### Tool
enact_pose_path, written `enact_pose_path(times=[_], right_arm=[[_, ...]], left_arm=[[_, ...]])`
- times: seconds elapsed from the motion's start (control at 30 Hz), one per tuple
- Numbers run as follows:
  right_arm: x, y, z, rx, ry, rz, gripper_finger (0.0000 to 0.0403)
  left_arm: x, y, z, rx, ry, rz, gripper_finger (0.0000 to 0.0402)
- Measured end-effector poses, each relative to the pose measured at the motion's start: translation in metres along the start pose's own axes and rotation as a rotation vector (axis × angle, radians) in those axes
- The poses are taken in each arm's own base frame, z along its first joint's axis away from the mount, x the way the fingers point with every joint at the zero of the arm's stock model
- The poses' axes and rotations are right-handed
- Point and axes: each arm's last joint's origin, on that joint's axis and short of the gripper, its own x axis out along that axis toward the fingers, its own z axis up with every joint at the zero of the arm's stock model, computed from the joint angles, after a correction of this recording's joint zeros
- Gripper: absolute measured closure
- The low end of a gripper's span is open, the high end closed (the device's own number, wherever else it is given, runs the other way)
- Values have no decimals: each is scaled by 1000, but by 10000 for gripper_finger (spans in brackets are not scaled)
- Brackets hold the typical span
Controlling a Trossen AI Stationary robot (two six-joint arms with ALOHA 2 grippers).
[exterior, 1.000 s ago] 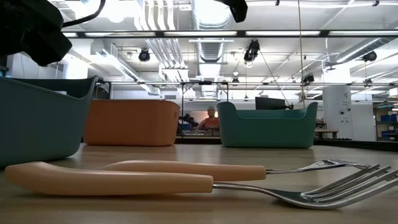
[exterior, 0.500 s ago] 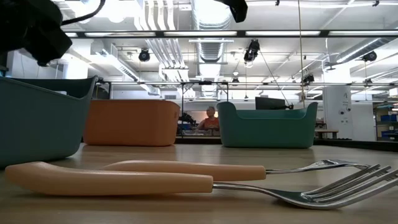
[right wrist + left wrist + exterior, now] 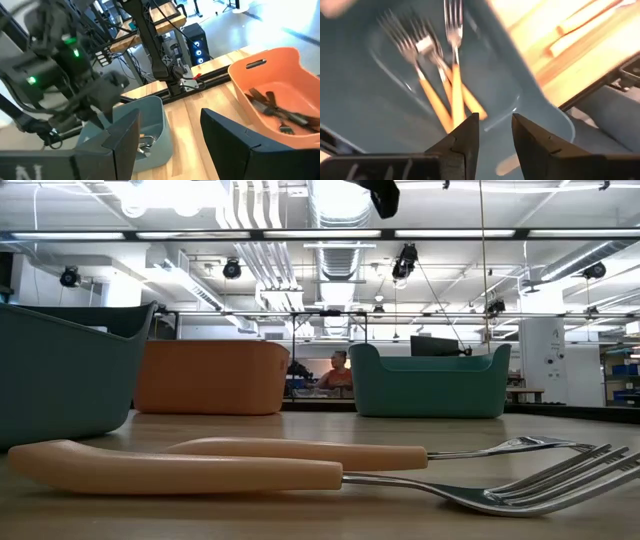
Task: Sort silverware by color (type)
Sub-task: Put the white fork into the green bin
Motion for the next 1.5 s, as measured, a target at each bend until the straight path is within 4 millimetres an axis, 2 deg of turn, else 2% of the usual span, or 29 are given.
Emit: enact_pose_path(times=[0.13, 0.27, 0.43, 0.6, 0.73, 0.9, 1.1, 1.33, 1.5], right_arm=[[0, 0, 0, 70, 2, 0, 204], [-1, 0, -4, 183, 50, 11, 204], [-4, 7, -14, 311, 238, 40, 204], [-16, 26, -27, 381, 481, -45, 204], [-29, 42, -40, 456, 662, -143, 204], [-43, 59, -63, 495, 838, -265, 204], [-54, 76, -88, 502, 964, -366, 205], [-66, 97, -127, 476, 1104, -423, 205], [-79, 107, -161, 461, 1221, -475, 205]], left_arm=[[-33, -1, 16, 141, -136, -14, 315], [-55, 1, 43, 285, -298, -10, 325], [-69, 10, 84, 398, -444, 35, 326], [-78, 7, 116, 549, -596, -59, 326], [-84, 5, 133, 622, -656, -154, 326], [-87, 3, 144, 689, -720, -195, 326], [-70, 6, 152, 726, -707, -294, 326], [-46, 17, 146, 666, -745, -495, 326], [-46, 31, 135, 597, -879, -687, 326]])
